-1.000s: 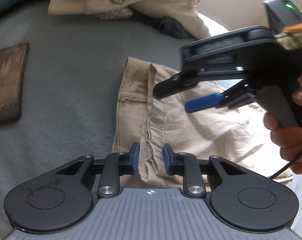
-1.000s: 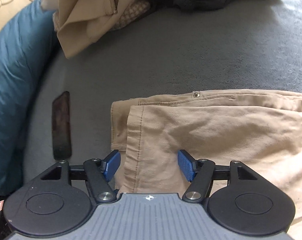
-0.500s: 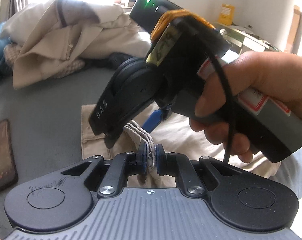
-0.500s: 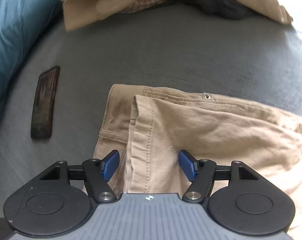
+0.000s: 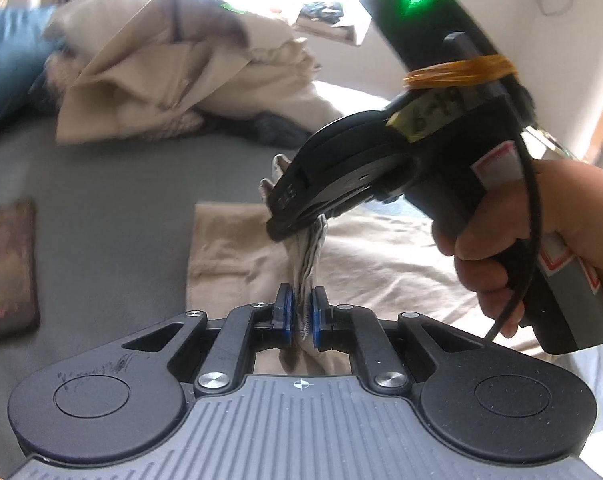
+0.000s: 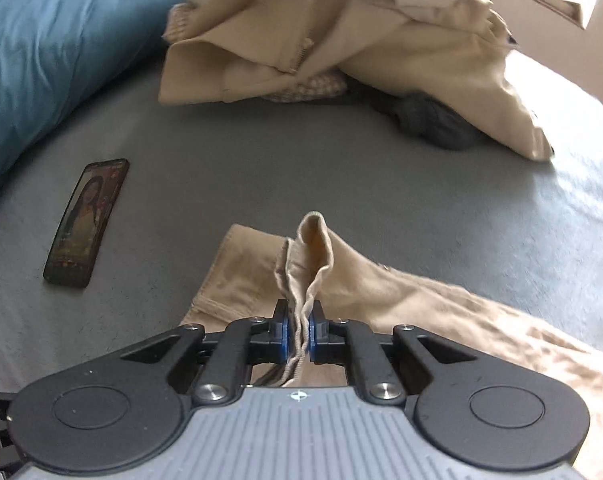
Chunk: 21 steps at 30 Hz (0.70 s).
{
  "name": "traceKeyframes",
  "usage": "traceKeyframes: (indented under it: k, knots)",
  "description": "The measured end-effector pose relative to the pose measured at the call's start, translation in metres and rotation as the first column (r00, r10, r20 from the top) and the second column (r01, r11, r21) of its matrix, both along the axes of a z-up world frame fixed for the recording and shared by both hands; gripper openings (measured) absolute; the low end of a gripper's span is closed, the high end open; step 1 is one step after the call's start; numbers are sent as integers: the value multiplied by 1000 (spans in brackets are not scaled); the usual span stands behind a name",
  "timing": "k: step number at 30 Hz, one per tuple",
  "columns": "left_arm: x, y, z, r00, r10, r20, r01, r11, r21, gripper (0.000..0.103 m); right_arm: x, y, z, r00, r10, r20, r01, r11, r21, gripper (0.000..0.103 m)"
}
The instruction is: Fold clothes
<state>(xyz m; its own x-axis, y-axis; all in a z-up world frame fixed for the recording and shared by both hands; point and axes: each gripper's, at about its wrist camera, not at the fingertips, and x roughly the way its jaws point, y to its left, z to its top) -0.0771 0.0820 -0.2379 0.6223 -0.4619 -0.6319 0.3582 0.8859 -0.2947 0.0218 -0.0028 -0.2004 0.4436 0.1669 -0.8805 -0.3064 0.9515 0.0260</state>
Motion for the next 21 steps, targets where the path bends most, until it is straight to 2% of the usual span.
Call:
traceKeyframes:
  k: [5,9,12,15,16,18,19,20,21]
  knots:
    - [7,18,-9,996,58,-72,-62,996,-57,8,3,17,-10,1000,26,14,-25,999,-27,9]
    - [8,19,-9,997,58,-52,-60,997,-47,8,5,22,-12,999,24,24,-23,999,-22,9]
    - [12,22,-14,995,68,-68,-72,996,-50,7,6,25,-13,999,22,32,-21,1000,-19,9]
    - [17,28,-28,986,83,-145,-92,994,-58,8,12,30,-27,1000,20,-11,-20,1000,-19,13]
    - [19,31,-32,981,87,-170,-100,992,-70,8,14,25,-28,1000,3,-28,-2,1000,25,18]
    - [22,37,-37,974,93,-209,-117,987,-108,8,17,13,-29,997,-35,-62,43,991,129,35]
    - [23,39,-38,970,95,-224,-124,985,-120,9,19,4,-26,996,-45,-82,62,976,207,51]
    - [25,41,-39,966,97,-238,-131,983,-128,10,21,-8,-22,994,-58,-93,82,954,289,56]
    - [27,42,-40,963,100,-251,-137,981,-135,11,22,-22,-17,992,-78,-96,107,928,356,57]
